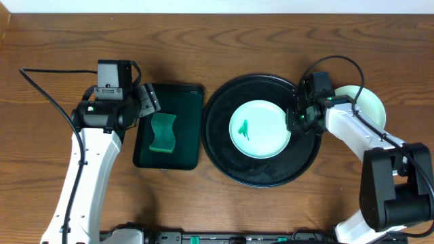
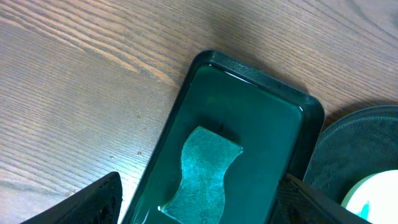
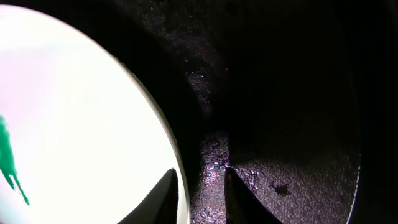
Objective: Clean dirty plates on tray and stack at the side
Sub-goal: 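Hold the plate steady on the black tray with the right gripper, then lower the left gripper into the green tray onto the sponge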
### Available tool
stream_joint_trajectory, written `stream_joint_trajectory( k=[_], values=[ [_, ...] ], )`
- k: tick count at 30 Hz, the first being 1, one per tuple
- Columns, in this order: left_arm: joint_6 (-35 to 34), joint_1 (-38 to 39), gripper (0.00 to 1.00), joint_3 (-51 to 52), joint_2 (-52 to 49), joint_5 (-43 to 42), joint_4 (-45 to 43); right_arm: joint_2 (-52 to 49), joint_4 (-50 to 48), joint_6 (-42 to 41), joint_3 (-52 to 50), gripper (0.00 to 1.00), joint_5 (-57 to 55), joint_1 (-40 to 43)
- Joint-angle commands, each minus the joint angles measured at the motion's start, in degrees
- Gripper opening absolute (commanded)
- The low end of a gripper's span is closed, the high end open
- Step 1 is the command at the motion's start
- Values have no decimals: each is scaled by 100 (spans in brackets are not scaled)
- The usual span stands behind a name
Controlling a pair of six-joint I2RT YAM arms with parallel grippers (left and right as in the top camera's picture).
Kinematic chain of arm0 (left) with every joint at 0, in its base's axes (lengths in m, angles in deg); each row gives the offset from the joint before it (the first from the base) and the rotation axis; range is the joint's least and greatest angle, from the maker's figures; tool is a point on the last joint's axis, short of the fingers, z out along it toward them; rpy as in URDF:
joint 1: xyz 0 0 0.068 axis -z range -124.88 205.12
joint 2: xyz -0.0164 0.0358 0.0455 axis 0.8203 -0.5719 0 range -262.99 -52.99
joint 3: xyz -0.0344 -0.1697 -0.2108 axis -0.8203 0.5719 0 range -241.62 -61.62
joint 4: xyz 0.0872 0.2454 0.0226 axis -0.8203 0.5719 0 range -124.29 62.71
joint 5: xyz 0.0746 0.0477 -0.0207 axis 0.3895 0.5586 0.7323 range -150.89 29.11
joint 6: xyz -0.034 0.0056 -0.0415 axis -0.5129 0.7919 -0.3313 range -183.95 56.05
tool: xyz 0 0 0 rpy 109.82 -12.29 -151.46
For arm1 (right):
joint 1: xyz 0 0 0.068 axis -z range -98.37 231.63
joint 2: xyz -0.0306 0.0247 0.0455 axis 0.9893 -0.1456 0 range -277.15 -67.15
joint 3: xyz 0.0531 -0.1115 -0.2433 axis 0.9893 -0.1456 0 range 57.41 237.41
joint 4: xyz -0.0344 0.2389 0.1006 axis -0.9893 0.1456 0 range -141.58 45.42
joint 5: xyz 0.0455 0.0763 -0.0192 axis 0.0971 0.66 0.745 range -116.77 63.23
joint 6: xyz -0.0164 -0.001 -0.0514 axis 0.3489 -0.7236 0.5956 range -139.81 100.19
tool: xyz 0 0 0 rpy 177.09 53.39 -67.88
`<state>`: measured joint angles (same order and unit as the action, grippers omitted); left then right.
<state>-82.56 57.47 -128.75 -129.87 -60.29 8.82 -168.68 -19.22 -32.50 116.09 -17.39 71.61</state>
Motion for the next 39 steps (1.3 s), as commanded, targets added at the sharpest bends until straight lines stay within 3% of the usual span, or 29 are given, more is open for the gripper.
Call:
stream_joint_trajectory(
  k=[1,16,22,24,31,39],
  values=[
    [-9,-15,80,-92,4,76,11,-59,22,166,-35,23,-15,-20],
    [-9,-13,80,-92,4,74,-205,-59,17,164,-35,27,-13,-20],
    [-11,-13,79,-83,-24,-168,549,-59,15,164,-35,27,-13,-20],
    [-11,-13,68,-4,-39,-164,765,-59,15,164,-35,28,-13,-20],
    [-9,-13,67,369,-173,-160,914,-59,15,164,-35,28,-13,-20],
    [140,271,54,531,-811,-162,767,-59,15,162,-35,28,-13,-20]
  ],
)
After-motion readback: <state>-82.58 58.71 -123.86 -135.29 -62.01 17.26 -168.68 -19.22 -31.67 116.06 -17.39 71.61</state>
